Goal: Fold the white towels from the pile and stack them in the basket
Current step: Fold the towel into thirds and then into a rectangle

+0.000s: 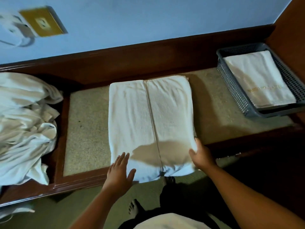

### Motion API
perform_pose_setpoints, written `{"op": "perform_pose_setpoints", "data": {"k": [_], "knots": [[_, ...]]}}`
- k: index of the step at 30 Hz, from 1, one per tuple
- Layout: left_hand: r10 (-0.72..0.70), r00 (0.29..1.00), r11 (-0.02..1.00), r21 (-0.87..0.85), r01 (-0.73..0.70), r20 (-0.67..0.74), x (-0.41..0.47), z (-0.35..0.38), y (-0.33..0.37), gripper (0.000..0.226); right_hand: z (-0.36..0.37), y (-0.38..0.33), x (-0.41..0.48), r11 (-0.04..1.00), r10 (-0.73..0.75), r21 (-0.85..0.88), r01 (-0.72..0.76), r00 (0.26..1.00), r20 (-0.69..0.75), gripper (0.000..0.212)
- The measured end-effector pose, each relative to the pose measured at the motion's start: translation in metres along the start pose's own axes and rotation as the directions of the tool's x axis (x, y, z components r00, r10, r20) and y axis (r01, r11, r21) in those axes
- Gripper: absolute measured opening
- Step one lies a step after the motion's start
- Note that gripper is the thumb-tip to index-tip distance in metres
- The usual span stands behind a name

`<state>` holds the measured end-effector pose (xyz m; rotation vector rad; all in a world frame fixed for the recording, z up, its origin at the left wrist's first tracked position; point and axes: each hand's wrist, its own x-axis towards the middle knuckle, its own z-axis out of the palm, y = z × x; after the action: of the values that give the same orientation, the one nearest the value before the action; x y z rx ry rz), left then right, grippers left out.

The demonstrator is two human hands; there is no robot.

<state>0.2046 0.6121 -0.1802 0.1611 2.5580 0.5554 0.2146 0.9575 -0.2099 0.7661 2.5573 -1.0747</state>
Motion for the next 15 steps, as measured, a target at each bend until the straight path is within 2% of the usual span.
{"op": "perform_pose_setpoints", "data": {"k": [4, 7, 10, 15], "knots": [[-0.006, 0.998, 0.995, -0.099, 0.0, -0.06, -0.028, -0.014, -0.034, 0.07, 0.046, -0.05, -0.034, 0.998, -0.058, 0.022, 0.059, 0.998, -0.022, 0.059], [-0.026, 0.995, 0.991, -0.136, 0.013, -0.096, -0.05, -0.022, -0.066, 0.07, 0.092, -0.086, -0.065, 0.992, -0.117, -0.038, 0.117, 0.993, 0.009, 0.06], [-0.068, 0.991, 0.982, -0.181, 0.047, -0.113, -0.072, -0.028, -0.095, 0.072, 0.139, -0.11, -0.096, 0.973, -0.23, -0.003, 0.23, 0.971, 0.061, 0.06], [-0.099, 0.99, 0.979, -0.188, 0.078, -0.104, -0.101, -0.032, -0.135, 0.07, 0.198, -0.12, -0.125, 0.937, -0.274, -0.117, 0.328, 0.902, 0.334, 0.065]]}}
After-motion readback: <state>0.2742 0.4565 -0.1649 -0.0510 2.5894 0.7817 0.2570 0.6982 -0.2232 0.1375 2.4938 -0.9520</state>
